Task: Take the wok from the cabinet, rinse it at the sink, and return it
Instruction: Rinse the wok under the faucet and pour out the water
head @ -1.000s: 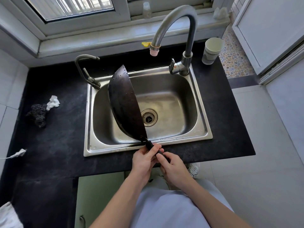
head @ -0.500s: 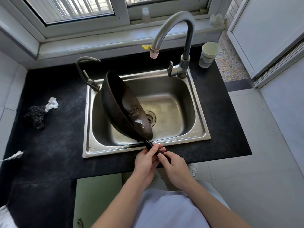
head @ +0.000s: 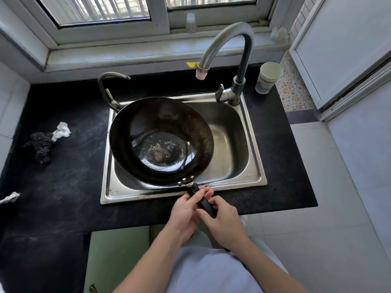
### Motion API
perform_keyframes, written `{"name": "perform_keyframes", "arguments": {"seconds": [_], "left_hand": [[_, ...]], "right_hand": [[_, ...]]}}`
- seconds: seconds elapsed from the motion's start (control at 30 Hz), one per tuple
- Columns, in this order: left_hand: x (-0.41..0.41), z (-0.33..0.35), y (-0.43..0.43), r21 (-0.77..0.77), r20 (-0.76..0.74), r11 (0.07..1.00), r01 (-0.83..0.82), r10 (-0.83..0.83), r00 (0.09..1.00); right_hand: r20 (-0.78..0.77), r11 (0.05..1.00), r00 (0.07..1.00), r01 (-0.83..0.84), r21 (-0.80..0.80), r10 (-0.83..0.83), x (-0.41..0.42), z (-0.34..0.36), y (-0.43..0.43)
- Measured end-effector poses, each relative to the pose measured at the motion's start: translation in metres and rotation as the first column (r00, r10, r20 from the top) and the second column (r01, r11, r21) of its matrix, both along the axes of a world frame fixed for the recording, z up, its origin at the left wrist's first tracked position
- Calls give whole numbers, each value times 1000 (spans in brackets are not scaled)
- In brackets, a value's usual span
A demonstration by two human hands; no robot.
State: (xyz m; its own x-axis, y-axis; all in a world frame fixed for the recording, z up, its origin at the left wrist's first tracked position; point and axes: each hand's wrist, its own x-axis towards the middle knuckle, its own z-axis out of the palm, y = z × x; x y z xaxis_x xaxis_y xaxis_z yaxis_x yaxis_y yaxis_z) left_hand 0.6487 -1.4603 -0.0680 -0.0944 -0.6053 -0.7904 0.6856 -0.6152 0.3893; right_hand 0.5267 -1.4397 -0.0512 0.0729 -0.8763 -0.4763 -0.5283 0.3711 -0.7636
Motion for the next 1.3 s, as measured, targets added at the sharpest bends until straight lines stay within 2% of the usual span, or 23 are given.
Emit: {"name": "perform_keyframes", "arguments": {"seconds": [0.07,0.13,0.4,0.53,0.67,0.83,1.13,1.3], "left_hand": [[4,2,1,-23,-18,998,50,-51,999],[5,4,1,-47,-31,995,85,-87,996],[1,-6,10,-98,-97,991,96,-105,990],[2,-2,6,-139,-181,988,62,-87,980],[3,2,6,-187,-202,982,35,-73,977],[1,6,4,-222,-190,975,18,-61,980],[-20,11,1,-205,-140,979,-17,-12,990],[-57,18,-2,-186,-54,975,-124,116,992]], "right_hand": [[229,974,973,-11,227,-42,4,11,-5],[293,952,954,-28,306,-66,7,16,-9],[243,950,960,59,305,-137,3,11,2],[287,944,947,45,328,-145,2,20,-2],[362,924,922,-13,383,-137,1,31,-4],[387,934,919,-73,350,-73,0,35,-9],[315,946,949,-98,308,-5,-24,32,-18],[301,939,940,-239,248,160,-56,33,-34]]}}
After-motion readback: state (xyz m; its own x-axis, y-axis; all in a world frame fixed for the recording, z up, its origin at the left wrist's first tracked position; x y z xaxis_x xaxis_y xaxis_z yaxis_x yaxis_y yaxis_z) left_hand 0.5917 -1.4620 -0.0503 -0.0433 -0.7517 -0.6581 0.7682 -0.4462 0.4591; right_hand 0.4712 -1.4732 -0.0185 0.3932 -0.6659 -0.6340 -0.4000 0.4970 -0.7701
